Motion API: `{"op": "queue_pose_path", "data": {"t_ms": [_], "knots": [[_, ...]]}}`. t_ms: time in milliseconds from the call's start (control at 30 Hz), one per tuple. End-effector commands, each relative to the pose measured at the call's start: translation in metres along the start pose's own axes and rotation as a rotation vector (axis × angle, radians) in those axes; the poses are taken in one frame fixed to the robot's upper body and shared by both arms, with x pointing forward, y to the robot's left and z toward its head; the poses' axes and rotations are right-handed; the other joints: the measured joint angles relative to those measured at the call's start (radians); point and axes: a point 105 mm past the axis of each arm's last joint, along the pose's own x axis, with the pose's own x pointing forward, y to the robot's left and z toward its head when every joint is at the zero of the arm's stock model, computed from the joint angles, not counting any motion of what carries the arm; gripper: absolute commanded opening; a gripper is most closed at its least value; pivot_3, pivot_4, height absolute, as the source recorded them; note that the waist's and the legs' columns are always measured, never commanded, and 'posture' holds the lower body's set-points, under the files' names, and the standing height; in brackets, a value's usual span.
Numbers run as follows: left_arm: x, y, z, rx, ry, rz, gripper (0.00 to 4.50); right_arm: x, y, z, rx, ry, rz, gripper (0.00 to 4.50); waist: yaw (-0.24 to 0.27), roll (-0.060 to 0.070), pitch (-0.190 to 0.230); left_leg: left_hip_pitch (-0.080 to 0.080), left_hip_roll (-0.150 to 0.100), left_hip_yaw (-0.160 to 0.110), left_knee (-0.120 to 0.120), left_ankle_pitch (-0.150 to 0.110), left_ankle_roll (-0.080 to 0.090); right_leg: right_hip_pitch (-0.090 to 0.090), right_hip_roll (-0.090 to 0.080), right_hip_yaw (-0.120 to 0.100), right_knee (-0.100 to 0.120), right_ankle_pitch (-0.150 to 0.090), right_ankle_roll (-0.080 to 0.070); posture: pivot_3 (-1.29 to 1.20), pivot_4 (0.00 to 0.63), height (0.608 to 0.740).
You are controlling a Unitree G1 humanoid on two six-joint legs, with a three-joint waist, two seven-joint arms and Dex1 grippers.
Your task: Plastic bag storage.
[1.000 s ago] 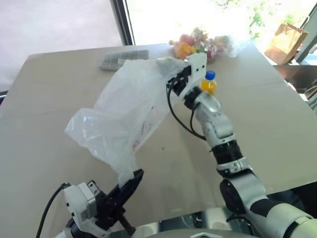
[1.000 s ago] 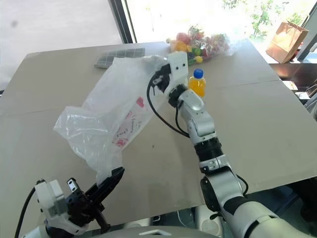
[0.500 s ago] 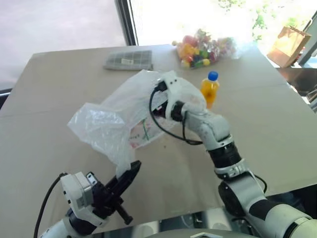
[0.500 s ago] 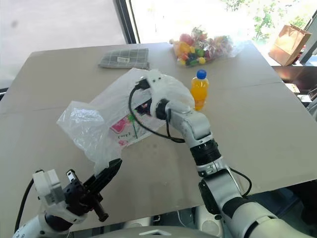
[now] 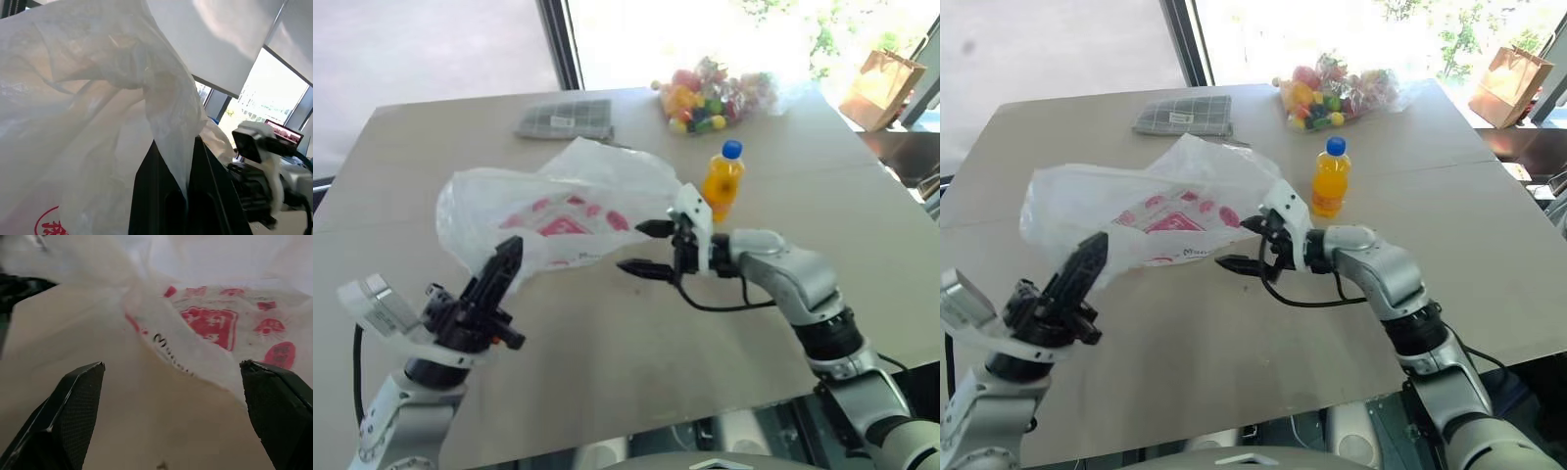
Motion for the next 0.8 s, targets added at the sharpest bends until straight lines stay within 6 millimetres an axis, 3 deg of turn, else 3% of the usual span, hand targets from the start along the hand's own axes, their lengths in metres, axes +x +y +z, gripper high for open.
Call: {"op": "queue_pose_path", "data": {"t_ms": [33, 167, 300, 367, 433, 500, 600, 800], "knots": [[0.005, 0.008, 0.011, -0.002, -0.031, 0.013, 0.0, -0.03, 0.022, 0.054, -0.093, -0.28, 0.117, 4.47, 0.004, -0.001, 0.0, 0.0, 0.0, 0.0, 0.0, 0.0, 0.0, 0.001, 0.001, -0.001, 0.0, 0.0, 0.0, 0.0, 0.15, 0.74], [0.01, 0.006, 0.011, -0.01, -0.025, -0.002, 0.0, -0.069, -0.019, 0.111, -0.191, -0.662, -0.238, 4.47, 0.001, -0.001, 0.0, 0.0, 0.0, 0.002, 0.0, 0.0, 0.0, 0.001, 0.001, 0.0, 0.0, 0.0, 0.0, 0.0, 0.15, 0.74], [0.012, 0.005, 0.009, -0.023, -0.028, -0.002, 0.0, -0.109, -0.056, 0.121, -0.236, -0.724, -0.58, 4.47, 0.013, -0.001, 0.0, 0.0, 0.0, 0.003, 0.0, 0.0, -0.001, 0.001, 0.001, -0.001, 0.0, 0.0, 0.0, 0.0, 0.15, 0.74], [0.013, 0.005, 0.008, -0.032, -0.031, -0.001, 0.0, -0.121, -0.072, 0.111, -0.279, -0.654, -0.72, 4.47, 0.016, -0.001, 0.0, -0.001, 0.0, 0.003, 0.0, 0.0, -0.001, 0.001, 0.0, -0.001, -0.001, 0.0, 0.0, 0.0, 0.15, 0.74], [0.014, 0.005, 0.006, -0.036, -0.03, -0.002, 0.0, -0.127, -0.089, 0.085, -0.331, -0.47, -0.828, 4.47, 0.017, -0.001, 0.0, -0.001, -0.001, 0.004, 0.0, 0.0, -0.001, 0.001, -0.001, 0.0, -0.001, 0.0, 0.0, 0.0, 0.15, 0.74], [0.015, 0.005, 0.004, -0.041, -0.03, -0.006, 0.0, -0.132, -0.104, 0.057, -0.339, -0.312, -0.904, 4.47, 0.017, -0.001, 0.0, -0.001, -0.001, 0.004, 0.0, 0.0, -0.001, 0.001, -0.001, 0.0, -0.001, 0.0, 0.0, 0.0, 0.15, 0.74], [0.018, 0.004, 0.002, -0.047, -0.031, -0.012, 0.0, -0.133, -0.117, 0.032, -0.301, -0.218, -0.946, 4.47, 0.012, 0.0, 0.0, 0.0, -0.001, 0.004, 0.0, 0.0, -0.001, 0.0, 0.0, 0.001, 0.0, 0.0, 0.0, 0.0, 0.15, 0.74], [0.02, 0.004, 0.001, -0.049, -0.03, -0.021, 0.0, -0.112, -0.133, 0.017, -0.175, -0.233, -0.897, 4.47, 0.012, 0.0, 0.0, 0.001, 0.0, 0.003, 0.0, 0.001, -0.001, 0.001, 0.002, 0.003, 0.001, 0.0, 0.0, 0.0, 0.15, 0.74]]}}
